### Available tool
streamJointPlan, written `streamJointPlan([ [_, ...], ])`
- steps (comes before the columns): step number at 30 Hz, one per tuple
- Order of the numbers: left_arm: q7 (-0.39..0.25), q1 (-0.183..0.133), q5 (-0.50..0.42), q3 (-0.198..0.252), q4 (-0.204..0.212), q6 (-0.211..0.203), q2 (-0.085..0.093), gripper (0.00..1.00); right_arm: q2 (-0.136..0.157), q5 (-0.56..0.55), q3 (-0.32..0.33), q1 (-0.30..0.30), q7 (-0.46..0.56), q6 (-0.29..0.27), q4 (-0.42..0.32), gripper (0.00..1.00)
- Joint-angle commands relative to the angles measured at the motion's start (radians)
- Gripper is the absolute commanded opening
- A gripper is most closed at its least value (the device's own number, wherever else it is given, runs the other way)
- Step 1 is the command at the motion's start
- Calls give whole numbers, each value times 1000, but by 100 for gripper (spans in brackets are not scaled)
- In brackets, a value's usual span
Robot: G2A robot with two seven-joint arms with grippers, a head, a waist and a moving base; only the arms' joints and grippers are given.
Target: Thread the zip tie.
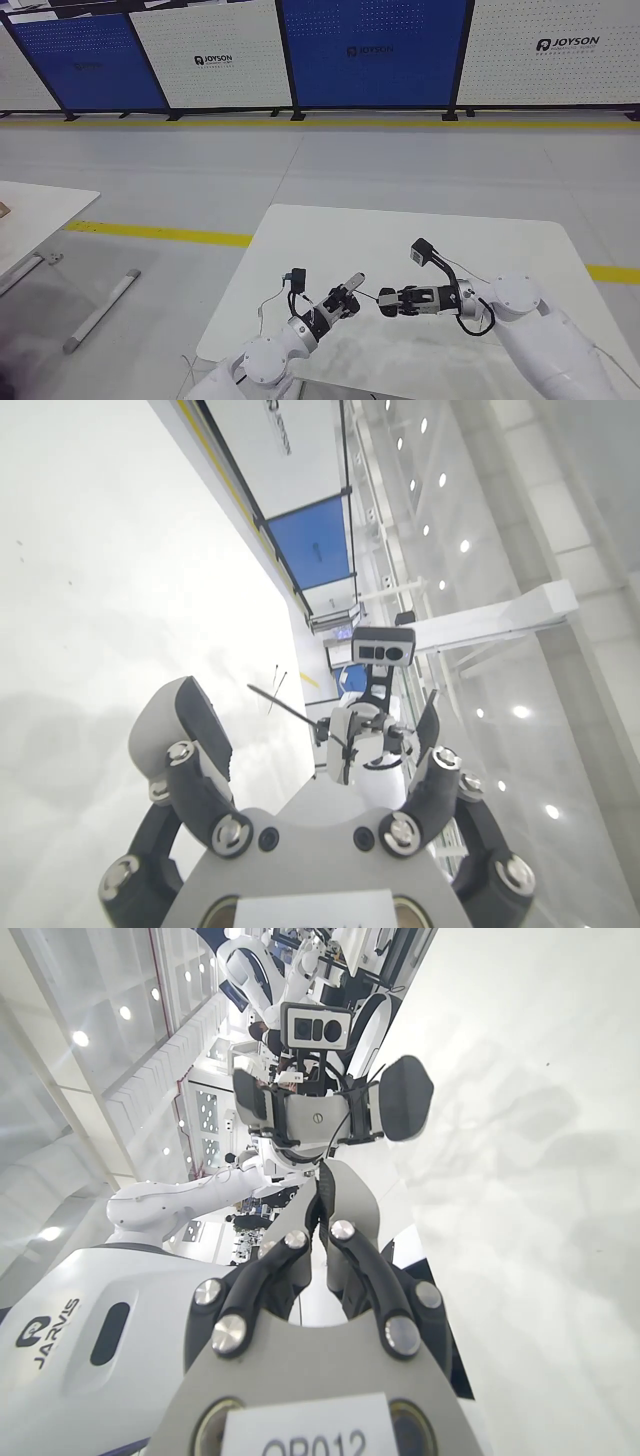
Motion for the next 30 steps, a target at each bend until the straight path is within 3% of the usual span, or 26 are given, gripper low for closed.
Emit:
streamJointPlan([
  [1, 24, 0, -1, 0, 0, -1, 0, 100, 0, 0, 0, 0, -1, -1, 0, 0],
  [7, 10, -2, -20, 4, 1, -4, -2, 100, 0, 0, 0, 0, -1, -1, 0, 0],
  [10, -68, -7, -97, -4, 11, -28, -3, 100, 0, 0, 0, 0, -1, -1, 0, 0],
  [13, -104, -9, -137, -19, 23, -48, -3, 100, 0, 0, 0, 0, -1, -1, 0, 0],
  [21, -101, -10, -134, -17, 24, -46, -3, 100, 1, -5, 2, -13, -25, 4, -13, 0],
  [25, -20, -27, -97, 3, 33, -7, -13, 100, 7, -22, 17, -26, -34, 20, -30, 0],
  [30, -25, -35, -107, 21, 39, 12, -18, 100, 9, -28, 23, -31, -41, 23, -36, 0],
])
